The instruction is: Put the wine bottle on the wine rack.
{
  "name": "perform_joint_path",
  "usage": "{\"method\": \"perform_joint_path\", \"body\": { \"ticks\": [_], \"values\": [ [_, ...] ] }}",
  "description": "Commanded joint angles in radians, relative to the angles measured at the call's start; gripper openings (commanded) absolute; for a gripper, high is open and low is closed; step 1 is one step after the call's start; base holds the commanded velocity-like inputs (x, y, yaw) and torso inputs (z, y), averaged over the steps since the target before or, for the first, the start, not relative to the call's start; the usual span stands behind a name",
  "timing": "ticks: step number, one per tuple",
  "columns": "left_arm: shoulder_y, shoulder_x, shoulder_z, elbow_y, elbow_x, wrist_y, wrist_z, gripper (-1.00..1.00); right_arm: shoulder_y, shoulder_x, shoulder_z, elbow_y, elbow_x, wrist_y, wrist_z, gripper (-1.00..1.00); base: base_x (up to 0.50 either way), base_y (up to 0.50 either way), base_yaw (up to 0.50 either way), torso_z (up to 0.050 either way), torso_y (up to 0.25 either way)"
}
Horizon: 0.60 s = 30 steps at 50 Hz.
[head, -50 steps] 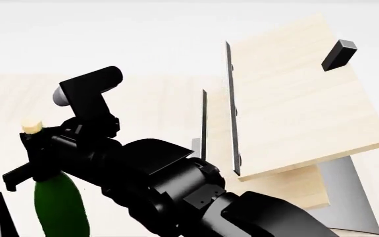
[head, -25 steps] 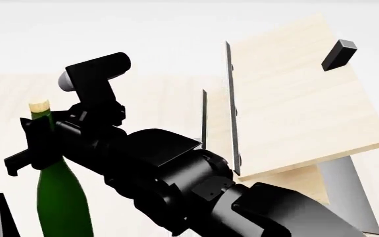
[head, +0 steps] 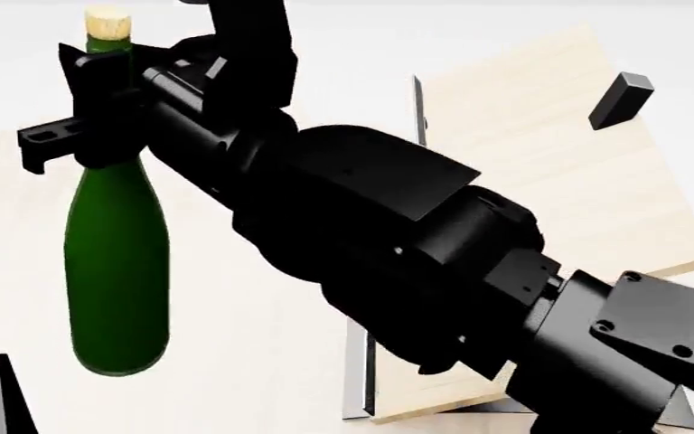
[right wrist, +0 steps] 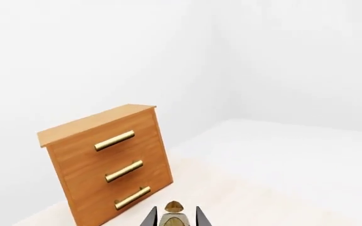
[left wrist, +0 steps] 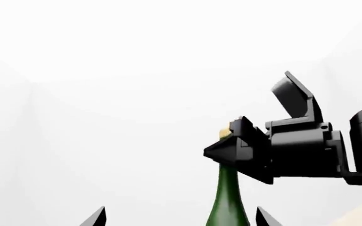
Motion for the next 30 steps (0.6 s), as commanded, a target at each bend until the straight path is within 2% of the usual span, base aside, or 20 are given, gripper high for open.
{"method": "perform_joint_path", "body": {
  "ticks": [1,10,19,30],
  "values": [
    [0.0,-0.001,0.002,0.0,0.001,0.0,-0.002,1.0,0.05,0.076,0.066,-0.039,0.01,-0.001,0.04,-1.0,0.0,0.0,0.0,0.0,0.0],
    [-0.001,-0.002,0.005,-0.002,0.002,0.001,-0.003,1.0,0.05,0.109,0.12,0.049,0.088,-0.004,0.058,-1.0,0.0,0.0,0.0,0.0,0.001],
    [-0.004,-0.001,0.01,-0.008,0.0,0.004,-0.003,1.0,0.03,0.125,0.218,0.195,0.221,-0.058,0.148,-1.0,0.0,0.0,0.0,0.0,0.0],
    [-0.005,-0.002,0.015,-0.01,0.002,0.005,-0.004,1.0,-0.017,0.173,0.309,0.176,0.314,-0.12,0.203,-1.0,0.0,0.0,0.0,0.0,0.001]
  ]
}}
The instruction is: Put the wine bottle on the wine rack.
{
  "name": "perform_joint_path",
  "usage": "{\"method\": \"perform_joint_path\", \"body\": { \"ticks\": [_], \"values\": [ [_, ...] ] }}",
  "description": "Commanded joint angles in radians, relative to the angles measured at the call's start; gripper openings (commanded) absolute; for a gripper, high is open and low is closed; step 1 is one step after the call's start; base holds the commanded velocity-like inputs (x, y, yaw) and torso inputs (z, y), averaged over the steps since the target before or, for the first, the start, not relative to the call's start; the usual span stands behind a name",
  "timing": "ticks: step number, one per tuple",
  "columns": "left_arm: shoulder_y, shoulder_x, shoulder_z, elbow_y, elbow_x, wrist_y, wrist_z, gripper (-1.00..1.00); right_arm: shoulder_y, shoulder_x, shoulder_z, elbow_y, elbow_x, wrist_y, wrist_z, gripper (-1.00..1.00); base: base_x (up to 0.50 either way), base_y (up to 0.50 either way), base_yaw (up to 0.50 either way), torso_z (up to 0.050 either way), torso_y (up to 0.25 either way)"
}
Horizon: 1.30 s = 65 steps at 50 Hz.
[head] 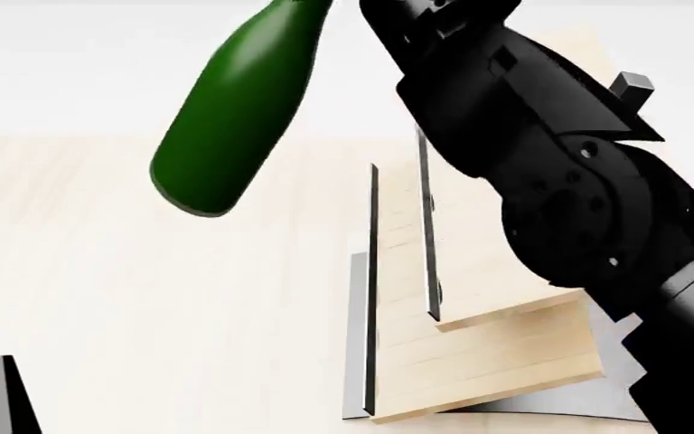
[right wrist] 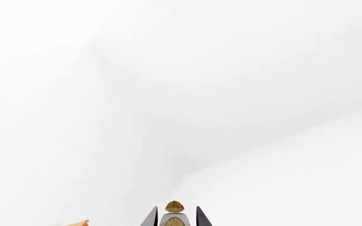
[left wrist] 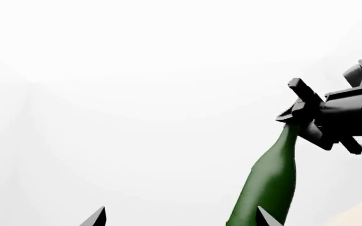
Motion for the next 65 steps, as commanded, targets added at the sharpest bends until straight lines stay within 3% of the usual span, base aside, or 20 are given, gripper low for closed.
{"method": "perform_joint_path", "body": {
  "ticks": [1,21,65],
  "values": [
    [-0.001,-0.001,0.004,0.0,0.0,-0.001,-0.001,1.0,-0.036,0.048,0.129,0.02,0.091,-0.065,0.062,-1.0,0.0,0.0,0.0,0.0,0.0],
    [-0.004,-0.004,0.007,0.002,0.0,-0.005,-0.003,1.0,-0.115,0.182,0.263,-0.106,0.224,-0.107,0.087,-1.0,0.0,0.0,0.0,0.0,0.001],
    [-0.009,-0.004,0.026,-0.001,0.005,-0.008,-0.005,1.0,-0.22,0.344,0.33,-0.058,0.286,-0.106,0.053,-1.0,0.0,0.0,0.0,0.0,0.001]
  ]
}}
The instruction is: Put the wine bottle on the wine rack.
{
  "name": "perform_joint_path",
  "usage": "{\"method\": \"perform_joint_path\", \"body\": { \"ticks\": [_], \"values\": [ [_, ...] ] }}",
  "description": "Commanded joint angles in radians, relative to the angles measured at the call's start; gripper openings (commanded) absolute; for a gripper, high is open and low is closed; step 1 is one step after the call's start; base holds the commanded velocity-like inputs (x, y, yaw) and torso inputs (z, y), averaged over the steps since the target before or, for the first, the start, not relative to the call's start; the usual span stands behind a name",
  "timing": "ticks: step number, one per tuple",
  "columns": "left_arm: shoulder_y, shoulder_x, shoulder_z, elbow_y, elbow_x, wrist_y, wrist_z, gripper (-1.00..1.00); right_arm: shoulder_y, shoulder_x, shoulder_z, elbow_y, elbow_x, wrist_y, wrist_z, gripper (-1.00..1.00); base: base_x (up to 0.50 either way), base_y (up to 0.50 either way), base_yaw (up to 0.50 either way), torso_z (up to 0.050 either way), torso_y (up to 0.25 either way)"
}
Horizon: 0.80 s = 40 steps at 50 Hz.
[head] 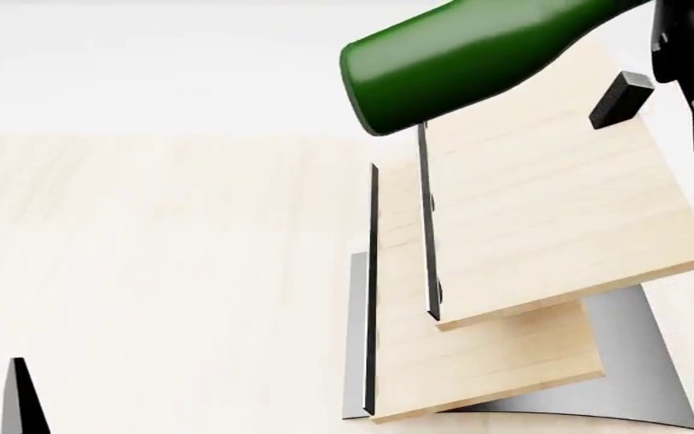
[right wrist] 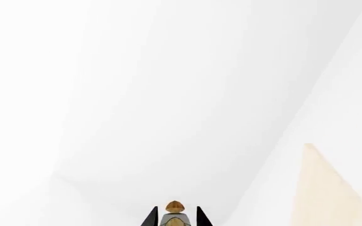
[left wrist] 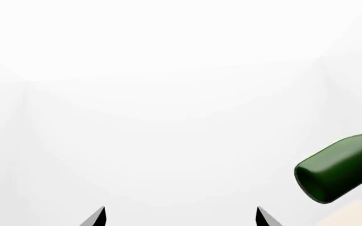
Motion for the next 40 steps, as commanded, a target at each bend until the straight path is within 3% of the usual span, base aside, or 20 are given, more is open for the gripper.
{"method": "perform_joint_path", "body": {
  "ticks": [1,40],
  "values": [
    [-0.001,0.0,0.005,0.0,0.001,-0.001,0.0,1.0,-0.008,0.03,0.03,0.002,-0.021,0.015,-0.017,-1.0,0.0,0.0,0.0,0.0,0.0],
    [-0.009,-0.005,0.01,-0.01,-0.006,0.0,-0.006,1.0,-0.101,0.077,0.031,-0.011,-0.035,0.001,-0.041,-1.0,0.0,0.0,0.0,0.0,0.001]
  ]
}}
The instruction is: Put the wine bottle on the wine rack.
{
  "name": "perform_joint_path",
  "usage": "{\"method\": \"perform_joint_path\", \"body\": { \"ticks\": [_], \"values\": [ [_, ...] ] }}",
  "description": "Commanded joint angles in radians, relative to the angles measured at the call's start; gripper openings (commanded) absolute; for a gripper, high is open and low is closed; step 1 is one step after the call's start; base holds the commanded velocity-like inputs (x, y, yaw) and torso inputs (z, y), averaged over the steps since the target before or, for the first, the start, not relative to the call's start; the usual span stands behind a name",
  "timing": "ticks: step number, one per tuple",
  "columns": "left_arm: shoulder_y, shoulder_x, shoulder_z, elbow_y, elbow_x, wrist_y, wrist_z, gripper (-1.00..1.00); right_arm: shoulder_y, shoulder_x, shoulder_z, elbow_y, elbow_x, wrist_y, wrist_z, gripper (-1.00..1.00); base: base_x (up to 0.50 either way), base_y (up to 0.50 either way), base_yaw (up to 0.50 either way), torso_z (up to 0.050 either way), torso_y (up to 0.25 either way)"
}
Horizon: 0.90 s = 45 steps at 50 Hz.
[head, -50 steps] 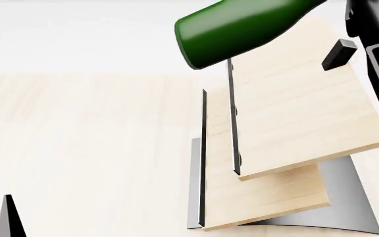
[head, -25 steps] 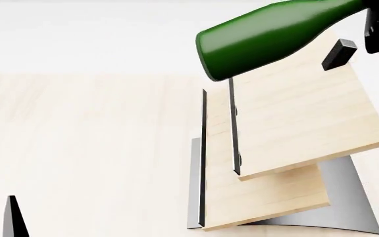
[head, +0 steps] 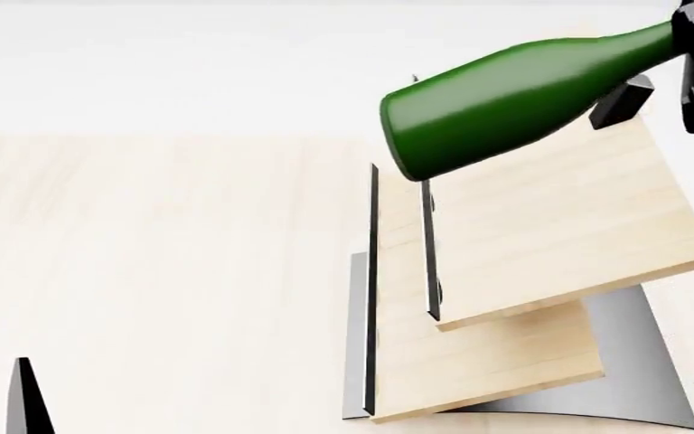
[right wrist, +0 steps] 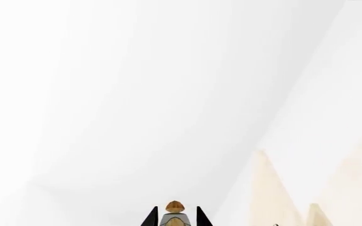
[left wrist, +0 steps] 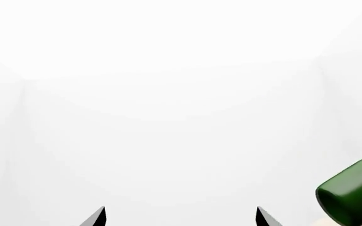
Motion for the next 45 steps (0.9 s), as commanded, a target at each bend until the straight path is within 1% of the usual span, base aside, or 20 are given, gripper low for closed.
{"method": "perform_joint_path", "body": {
  "ticks": [1,20,45],
  "values": [
    [-0.002,-0.001,0.001,-0.002,-0.001,-0.002,-0.002,1.0,-0.019,0.014,0.024,-0.002,-0.031,-0.004,-0.019,-1.0,0.0,0.0,0.0,0.0,0.0],
    [-0.003,0.002,0.015,-0.01,0.007,0.001,-0.003,1.0,-0.044,0.038,0.028,-0.024,-0.043,-0.01,-0.022,-1.0,0.0,0.0,0.0,0.0,0.001],
    [-0.007,-0.003,0.017,-0.014,0.004,0.001,-0.007,1.0,-0.066,0.021,0.017,0.019,-0.059,-0.003,-0.049,-1.0,0.0,0.0,0.0,0.0,0.001]
  ]
}}
